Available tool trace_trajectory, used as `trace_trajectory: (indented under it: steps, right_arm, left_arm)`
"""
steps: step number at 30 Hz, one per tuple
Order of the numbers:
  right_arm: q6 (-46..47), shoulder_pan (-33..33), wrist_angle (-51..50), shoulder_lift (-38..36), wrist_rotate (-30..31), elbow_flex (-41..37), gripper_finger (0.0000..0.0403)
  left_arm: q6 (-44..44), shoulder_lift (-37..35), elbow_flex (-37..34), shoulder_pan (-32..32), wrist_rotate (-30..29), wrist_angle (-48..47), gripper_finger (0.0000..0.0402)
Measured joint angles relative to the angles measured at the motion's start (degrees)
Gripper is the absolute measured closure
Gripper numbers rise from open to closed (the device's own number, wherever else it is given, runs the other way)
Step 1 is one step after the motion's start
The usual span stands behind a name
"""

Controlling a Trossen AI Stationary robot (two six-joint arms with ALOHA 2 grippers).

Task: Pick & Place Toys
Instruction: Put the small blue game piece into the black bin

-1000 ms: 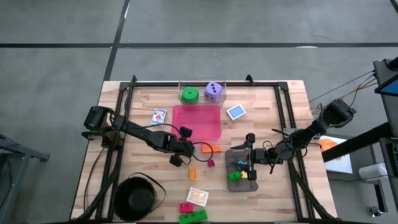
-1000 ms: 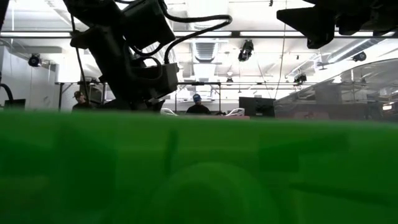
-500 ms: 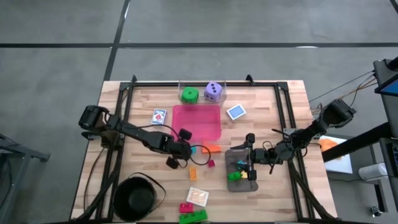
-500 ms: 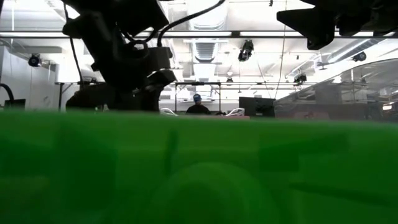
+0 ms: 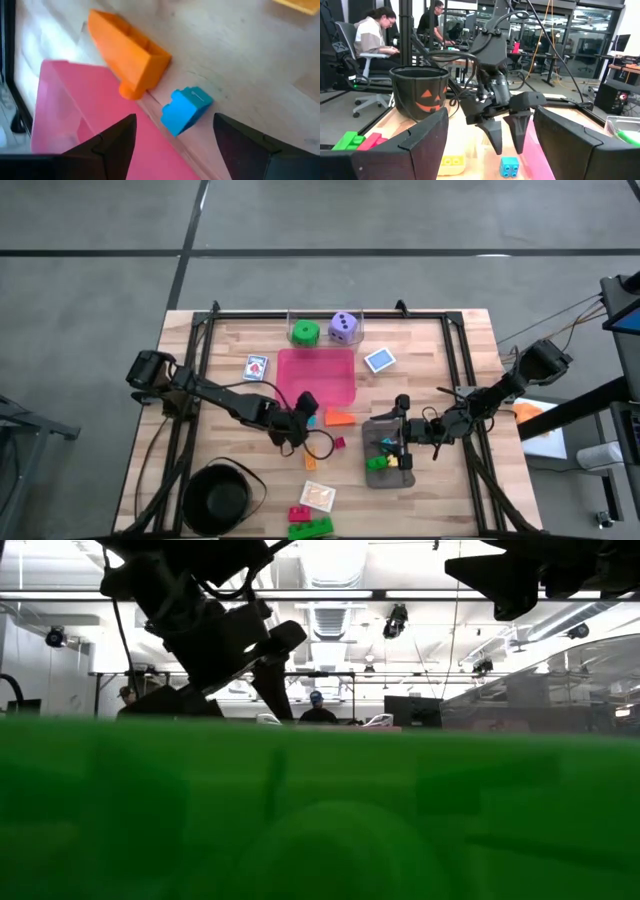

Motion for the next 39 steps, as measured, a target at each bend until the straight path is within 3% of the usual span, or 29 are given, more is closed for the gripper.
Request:
trace_trajectory:
  steps: [10, 16, 26, 39]
  right_arm:
    - [0.0, -0.3, 0.0, 0.0, 0.0, 0.0, 0.0112]
    - [0.0, -0.4, 0.0, 0.0, 0.0, 0.0, 0.0112]
    - [0.0, -0.4, -0.2, 0.0, 0.0, 0.0, 0.0112]
    - [0.7, -0.4, -0.2, 0.0, 0.0, 0.0, 0.0112]
  left_arm:
    - [11.5, 0.2, 0.0, 0.0, 0.9, 2.1, 0.0190]
    - [13.4, 3.1, 0.0, 0.0, 2.7, 4.1, 0.0218]
    - [13.6, 5.7, 0.2, 1.0, 1.9, 4.7, 0.0220]
    - [7.0, 5.1, 0.1, 0.6, 0.9, 4.1, 0.0220]
